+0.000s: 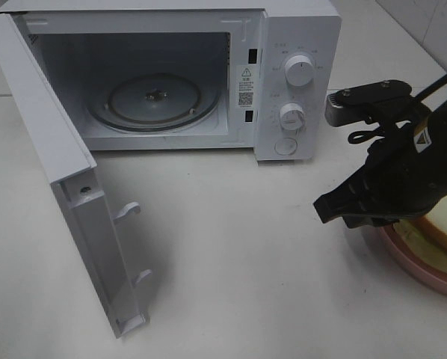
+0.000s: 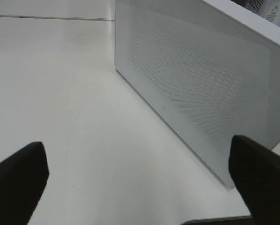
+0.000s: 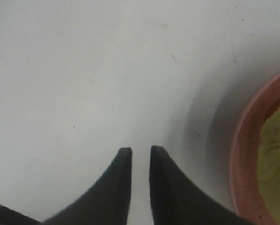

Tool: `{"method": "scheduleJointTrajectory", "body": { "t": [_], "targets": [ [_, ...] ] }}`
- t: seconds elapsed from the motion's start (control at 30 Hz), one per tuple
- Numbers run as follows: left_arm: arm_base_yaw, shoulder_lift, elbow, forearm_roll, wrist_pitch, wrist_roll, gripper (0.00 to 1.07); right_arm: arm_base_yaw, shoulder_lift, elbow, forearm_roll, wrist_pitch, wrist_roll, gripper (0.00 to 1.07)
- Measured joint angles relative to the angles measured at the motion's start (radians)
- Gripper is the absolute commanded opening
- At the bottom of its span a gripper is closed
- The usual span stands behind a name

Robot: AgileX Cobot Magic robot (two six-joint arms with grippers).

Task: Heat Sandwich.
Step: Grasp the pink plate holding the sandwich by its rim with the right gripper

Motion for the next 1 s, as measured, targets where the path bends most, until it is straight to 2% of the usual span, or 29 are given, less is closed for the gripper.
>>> {"method": "scheduleJointTrajectory", "body": {
  "t": [0.07,0.1,0.13,0.2,0.23,0.27,0.33,0.37,0.4,0.43,0.47,0.67,1.0],
  "targets": [
    [0.0,0.0,0.0,0.0,0.0,0.0,0.98,0.0,-0.005,-0.013,-0.011,0.041,-0.001,0.33],
    [0.0,0.0,0.0,0.0,0.0,0.0,0.98,0.0,-0.005,-0.013,-0.011,0.041,-0.001,0.33],
    [0.0,0.0,0.0,0.0,0.0,0.0,0.98,0.0,-0.006,-0.025,-0.03,0.083,-0.002,0.43],
    [0.0,0.0,0.0,0.0,0.0,0.0,0.98,0.0,-0.006,-0.035,-0.052,0.118,-0.002,0.53],
    [0.0,0.0,0.0,0.0,0.0,0.0,0.98,0.0,-0.006,-0.035,-0.052,0.118,-0.002,0.53],
    [0.0,0.0,0.0,0.0,0.0,0.0,0.98,0.0,-0.006,-0.045,-0.072,0.145,-0.002,0.66],
    [0.0,0.0,0.0,0.0,0.0,0.0,0.98,0.0,-0.006,-0.046,-0.088,0.157,-0.002,0.78],
    [0.0,0.0,0.0,0.0,0.0,0.0,0.98,0.0,-0.006,-0.046,-0.094,0.162,-0.002,0.82],
    [0.0,0.0,0.0,0.0,0.0,0.0,0.98,0.0,-0.006,-0.046,-0.094,0.162,-0.002,0.82],
    [0.0,0.0,0.0,0.0,0.0,0.0,0.98,0.0,-0.006,-0.046,-0.105,0.173,-0.002,0.89],
    [0.0,0.0,0.0,0.0,0.0,0.0,0.98,0.0,-0.006,-0.046,-0.108,0.175,-0.002,0.92],
    [0.0,0.0,0.0,0.0,0.0,0.0,0.98,-0.001,-0.006,-0.046,-0.123,0.175,-0.002,0.92],
    [0.0,0.0,0.0,0.0,0.0,0.0,0.98,-0.097,-0.006,-0.046,-0.127,0.197,-0.002,0.89]
  ]
}}
